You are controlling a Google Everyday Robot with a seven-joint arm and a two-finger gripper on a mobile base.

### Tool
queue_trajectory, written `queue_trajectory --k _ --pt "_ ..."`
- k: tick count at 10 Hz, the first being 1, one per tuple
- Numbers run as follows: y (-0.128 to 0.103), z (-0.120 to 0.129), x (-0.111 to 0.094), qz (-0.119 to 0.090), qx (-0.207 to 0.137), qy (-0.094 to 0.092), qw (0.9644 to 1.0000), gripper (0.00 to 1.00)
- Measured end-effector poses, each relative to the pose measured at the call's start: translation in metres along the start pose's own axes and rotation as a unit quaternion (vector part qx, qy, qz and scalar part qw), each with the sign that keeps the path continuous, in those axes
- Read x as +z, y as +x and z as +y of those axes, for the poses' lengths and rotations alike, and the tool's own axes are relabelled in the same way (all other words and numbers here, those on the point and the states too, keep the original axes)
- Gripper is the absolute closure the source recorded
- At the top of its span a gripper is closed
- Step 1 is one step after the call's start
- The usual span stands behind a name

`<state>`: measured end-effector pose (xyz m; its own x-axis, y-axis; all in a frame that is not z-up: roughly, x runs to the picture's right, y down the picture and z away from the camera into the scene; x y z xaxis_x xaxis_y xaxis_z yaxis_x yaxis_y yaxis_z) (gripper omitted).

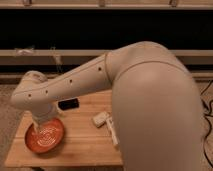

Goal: Move the arm in a circular motion

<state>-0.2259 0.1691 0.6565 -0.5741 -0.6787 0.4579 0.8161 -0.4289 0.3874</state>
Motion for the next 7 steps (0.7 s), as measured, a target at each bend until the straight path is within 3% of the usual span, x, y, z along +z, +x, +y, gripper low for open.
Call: queue_trajectory --k 2,4,5,7 --pt "-0.034 0.026 0.003 -0.012 0.04 0.0 0.9991 0.2" --pt "-0.07 0.062 0.008 -0.026 0.092 -0.001 0.9955 0.2" --pt "-0.086 0.081 0.01 -0.032 0.118 -0.002 0.9925 0.2" --pt "-0.121 0.135 0.016 -0.045 0.184 -0.009 0.9819 0.2"
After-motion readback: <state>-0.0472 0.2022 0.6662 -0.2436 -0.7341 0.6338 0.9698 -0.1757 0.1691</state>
